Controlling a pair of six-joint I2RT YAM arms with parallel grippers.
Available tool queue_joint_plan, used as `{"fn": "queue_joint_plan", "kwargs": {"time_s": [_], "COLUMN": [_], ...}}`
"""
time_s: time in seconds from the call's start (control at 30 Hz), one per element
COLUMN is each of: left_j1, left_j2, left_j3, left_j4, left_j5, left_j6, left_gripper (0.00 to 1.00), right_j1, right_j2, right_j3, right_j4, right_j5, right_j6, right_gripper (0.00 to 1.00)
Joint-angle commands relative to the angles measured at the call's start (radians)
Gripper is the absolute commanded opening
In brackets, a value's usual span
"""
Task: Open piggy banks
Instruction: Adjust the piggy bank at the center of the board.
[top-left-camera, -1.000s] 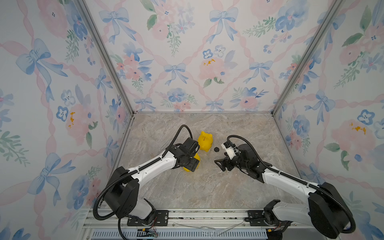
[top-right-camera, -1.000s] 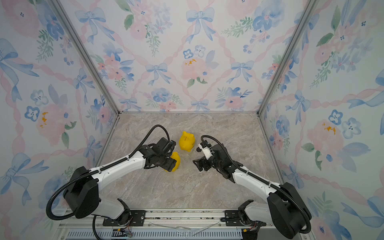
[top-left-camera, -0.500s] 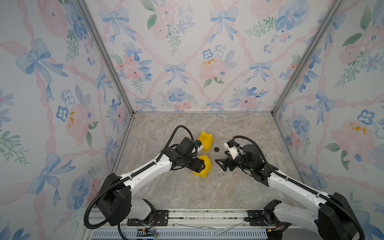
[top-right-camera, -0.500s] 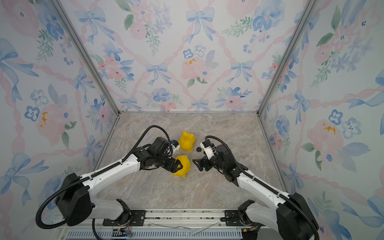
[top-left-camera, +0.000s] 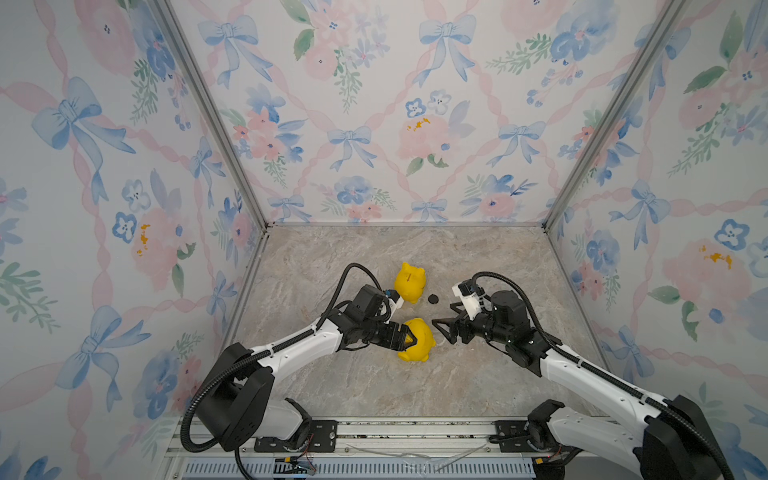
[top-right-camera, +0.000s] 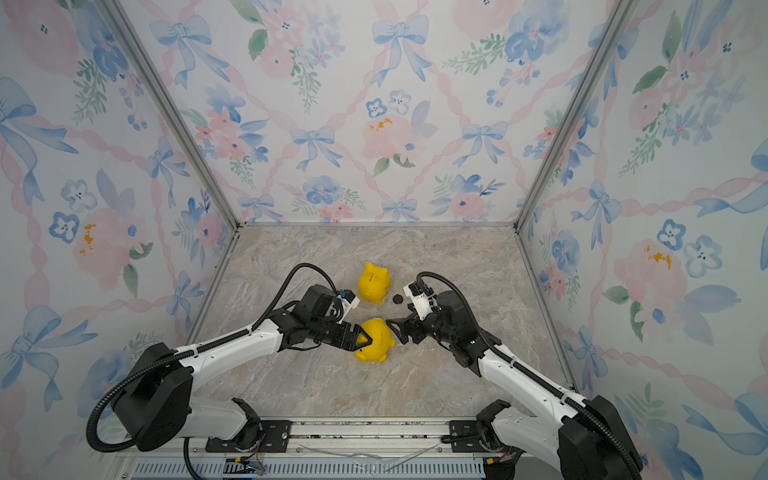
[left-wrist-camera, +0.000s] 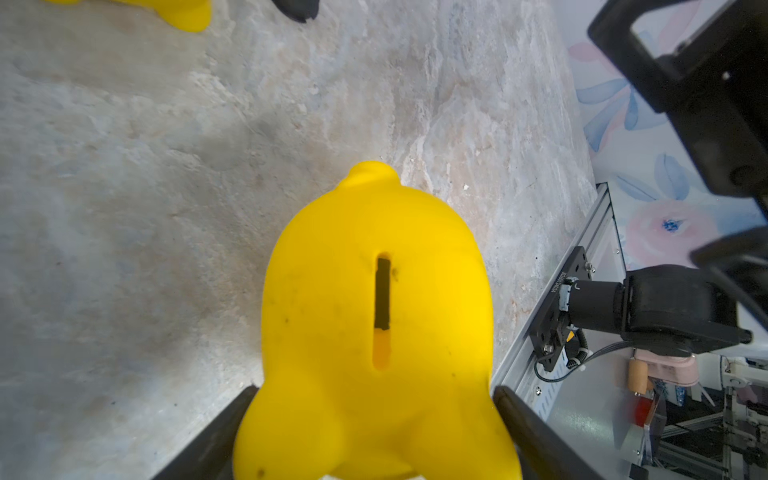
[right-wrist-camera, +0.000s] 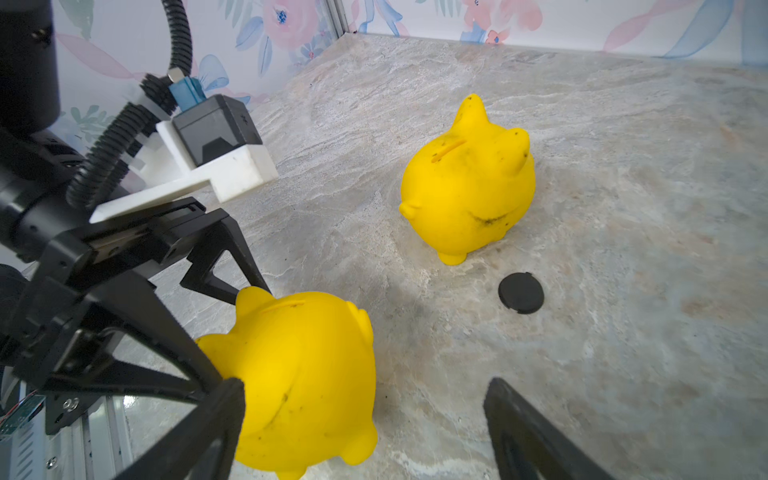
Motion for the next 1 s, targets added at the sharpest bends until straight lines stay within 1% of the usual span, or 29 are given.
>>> {"fn": "queue_joint_plan", "kwargs": {"time_s": [0.0,0.03,0.2,0.3,0.5,0.67,0.97], "left_j1": [0.053,0.071,0.138,0.157,0.165,0.169,0.169], "left_j2": [-0.010,-0.016,-0.039,-0.045,-0.061,-0.082,-0.072], "left_j3": [-0.024,-0.062,-0.100,-0.107,-0.120,-0.098,-0.087], "left_j4": [0.040,0.040,0.032,0.004,0.003,-0.011,-0.015], "left_j5": [0.034,0.041,0.054,0.027,-0.003,-0.015,-0.003], "left_j6": [-0.017,-0.013,0.010,0.021,0.003,0.004,-0.001], "left_gripper": [0.91,0.93,0.98,0.98,0.98,0.98,0.98], "right_j1": [-0.011,-0.011,-0.012,-0.011,-0.009,-0.009,0.027], "right_j2": [0.014,0.021,0.052,0.070,0.082,0.121,0.202], "right_j3": [-0.007,-0.005,0.002,0.006,0.004,0.007,0.001], "right_j4": [0.017,0.019,0.032,0.037,0.046,0.065,0.135], "right_j5": [-0.032,-0.034,-0.044,-0.055,-0.063,-0.086,-0.096], "right_j6": [0.015,0.015,0.017,0.024,0.031,0.050,0.077], "right_gripper": [0.92,0.92,0.92,0.92,0.92,0.92,0.92]}}
